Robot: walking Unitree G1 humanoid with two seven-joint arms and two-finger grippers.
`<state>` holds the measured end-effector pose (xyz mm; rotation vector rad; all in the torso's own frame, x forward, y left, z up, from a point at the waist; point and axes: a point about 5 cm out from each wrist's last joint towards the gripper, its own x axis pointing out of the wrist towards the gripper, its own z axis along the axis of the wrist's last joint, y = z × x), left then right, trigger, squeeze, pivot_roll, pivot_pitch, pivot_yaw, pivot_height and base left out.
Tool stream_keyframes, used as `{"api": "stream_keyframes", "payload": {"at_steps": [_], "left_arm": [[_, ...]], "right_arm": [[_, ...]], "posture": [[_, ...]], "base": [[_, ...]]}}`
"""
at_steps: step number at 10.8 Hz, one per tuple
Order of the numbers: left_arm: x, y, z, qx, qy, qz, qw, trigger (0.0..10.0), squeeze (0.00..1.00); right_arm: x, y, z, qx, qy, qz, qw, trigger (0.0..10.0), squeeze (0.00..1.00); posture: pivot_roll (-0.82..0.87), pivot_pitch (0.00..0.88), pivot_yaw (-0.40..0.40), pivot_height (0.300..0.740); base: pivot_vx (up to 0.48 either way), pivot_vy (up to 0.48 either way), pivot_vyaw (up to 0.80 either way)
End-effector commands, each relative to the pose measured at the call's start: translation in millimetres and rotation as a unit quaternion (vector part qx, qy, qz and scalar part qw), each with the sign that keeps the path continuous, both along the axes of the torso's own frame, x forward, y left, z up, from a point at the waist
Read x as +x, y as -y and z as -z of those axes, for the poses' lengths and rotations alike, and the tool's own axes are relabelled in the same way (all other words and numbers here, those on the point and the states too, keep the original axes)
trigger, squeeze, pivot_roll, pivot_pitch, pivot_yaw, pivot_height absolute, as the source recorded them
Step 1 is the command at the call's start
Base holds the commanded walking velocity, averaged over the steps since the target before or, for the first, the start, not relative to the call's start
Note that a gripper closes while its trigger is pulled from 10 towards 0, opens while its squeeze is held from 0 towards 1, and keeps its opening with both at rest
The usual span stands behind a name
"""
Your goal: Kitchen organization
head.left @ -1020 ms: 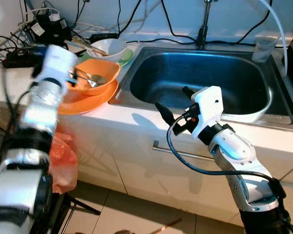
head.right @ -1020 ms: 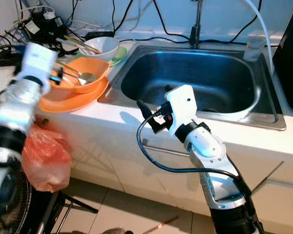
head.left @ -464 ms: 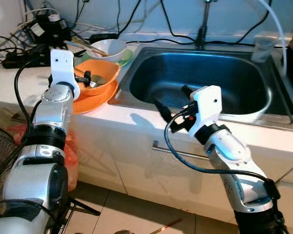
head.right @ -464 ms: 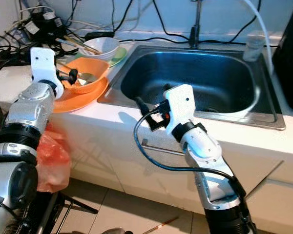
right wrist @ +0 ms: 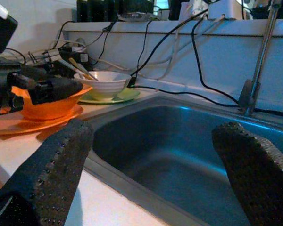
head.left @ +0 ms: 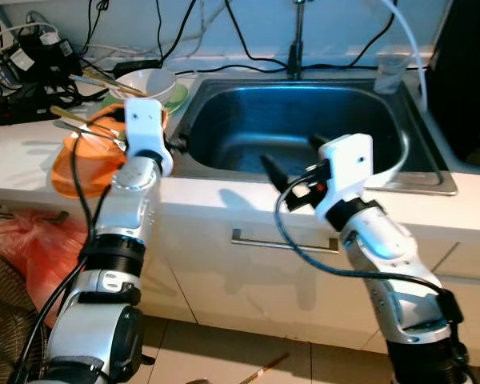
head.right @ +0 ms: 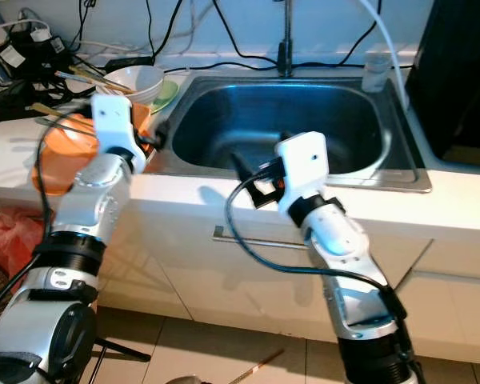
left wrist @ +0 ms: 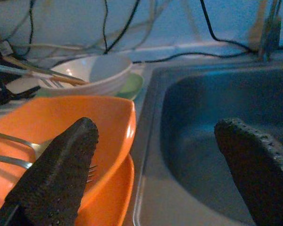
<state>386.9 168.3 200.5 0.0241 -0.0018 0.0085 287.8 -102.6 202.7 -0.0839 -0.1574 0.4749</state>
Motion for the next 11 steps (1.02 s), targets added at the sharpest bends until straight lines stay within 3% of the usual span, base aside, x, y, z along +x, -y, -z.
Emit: {"api": "stream_keyframes", "payload": {"at_steps": [1,4,9,11], "left_arm": [[-2.0,-9.5,-3,-0.007,0.005,-0.019,1.000,10.0,0.00],[-4.6,-6.8,-37,0.005,0.079,-0.019,0.997,10.0,0.00],[-10.8,-4.3,-54,-0.001,0.112,-0.009,0.994,10.0,0.00],[-15.3,-2.8,-50,0.004,0.110,-0.005,0.994,10.0,0.00]], "right_arm": [[0.9,-1.4,-1,-0.001,0.001,0.002,1.000,10.0,0.00],[1.7,-0.3,-6,-0.003,0.019,0.007,1.000,10.0,0.00],[5.2,9.2,-23,0.022,0.059,0.052,0.997,10.0,0.00],[5.6,12.9,-27,0.028,0.065,0.064,0.995,10.0,0.00]], "posture": [[0.00,0.000,0.121,0.740],[0.00,0.000,0.120,0.740],[-0.01,0.000,0.119,0.740],[-0.01,0.000,0.119,0.740]], "base": [[0.000,0.000,0.00],[0.000,0.000,0.00],[0.000,0.000,0.00],[0.306,0.000,0.00]]}}
